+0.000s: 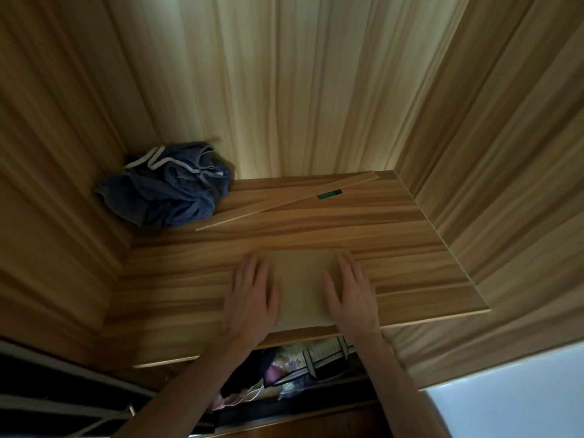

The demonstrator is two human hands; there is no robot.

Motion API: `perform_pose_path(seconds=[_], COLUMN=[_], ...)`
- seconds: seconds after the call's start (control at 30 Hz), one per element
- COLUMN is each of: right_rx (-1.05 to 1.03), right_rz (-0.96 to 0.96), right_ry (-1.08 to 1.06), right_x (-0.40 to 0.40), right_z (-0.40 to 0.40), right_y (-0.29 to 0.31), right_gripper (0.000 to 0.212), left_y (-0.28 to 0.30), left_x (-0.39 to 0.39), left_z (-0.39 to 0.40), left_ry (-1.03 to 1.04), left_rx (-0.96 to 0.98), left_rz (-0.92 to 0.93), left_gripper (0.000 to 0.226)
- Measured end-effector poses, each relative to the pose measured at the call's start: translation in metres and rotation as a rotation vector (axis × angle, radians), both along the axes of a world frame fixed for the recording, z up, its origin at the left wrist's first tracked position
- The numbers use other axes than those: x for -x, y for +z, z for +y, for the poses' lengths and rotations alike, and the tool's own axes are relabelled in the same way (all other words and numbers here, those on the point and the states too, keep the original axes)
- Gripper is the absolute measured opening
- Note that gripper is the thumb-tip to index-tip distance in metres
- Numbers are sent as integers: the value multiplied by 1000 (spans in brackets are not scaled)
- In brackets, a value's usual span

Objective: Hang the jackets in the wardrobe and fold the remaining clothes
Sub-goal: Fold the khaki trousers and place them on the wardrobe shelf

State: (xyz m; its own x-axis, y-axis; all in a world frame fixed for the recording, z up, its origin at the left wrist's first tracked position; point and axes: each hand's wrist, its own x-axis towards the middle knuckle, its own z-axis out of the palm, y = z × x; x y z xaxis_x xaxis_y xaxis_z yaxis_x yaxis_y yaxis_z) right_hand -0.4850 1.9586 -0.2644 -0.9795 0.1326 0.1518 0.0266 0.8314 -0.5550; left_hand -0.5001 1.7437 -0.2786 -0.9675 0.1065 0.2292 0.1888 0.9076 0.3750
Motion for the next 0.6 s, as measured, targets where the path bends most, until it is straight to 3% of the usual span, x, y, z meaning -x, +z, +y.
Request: perform_pose_path(seconds=[0.13,0.37,0.47,0.6], right_rx=[-164,-143,-99,-109], right_rz=[53,16,0,89], right_ry=[111,139,155,144], right_x=[-7,-9,-20,-42], right_z=[-4,0,-3,-10], right_y=[-24,-21,-7,18], right_gripper=[72,73,80,72], left_y=[-11,6,18,46], left_x=[-1,-8,-19,-37], left_z=[-6,-9,-17,-28], left_ry=[-111,-151,-193,-215], left_rx=[70,129,90,23], left_rz=[-15,-105,-63,10], left_gripper=[64,74,72,68])
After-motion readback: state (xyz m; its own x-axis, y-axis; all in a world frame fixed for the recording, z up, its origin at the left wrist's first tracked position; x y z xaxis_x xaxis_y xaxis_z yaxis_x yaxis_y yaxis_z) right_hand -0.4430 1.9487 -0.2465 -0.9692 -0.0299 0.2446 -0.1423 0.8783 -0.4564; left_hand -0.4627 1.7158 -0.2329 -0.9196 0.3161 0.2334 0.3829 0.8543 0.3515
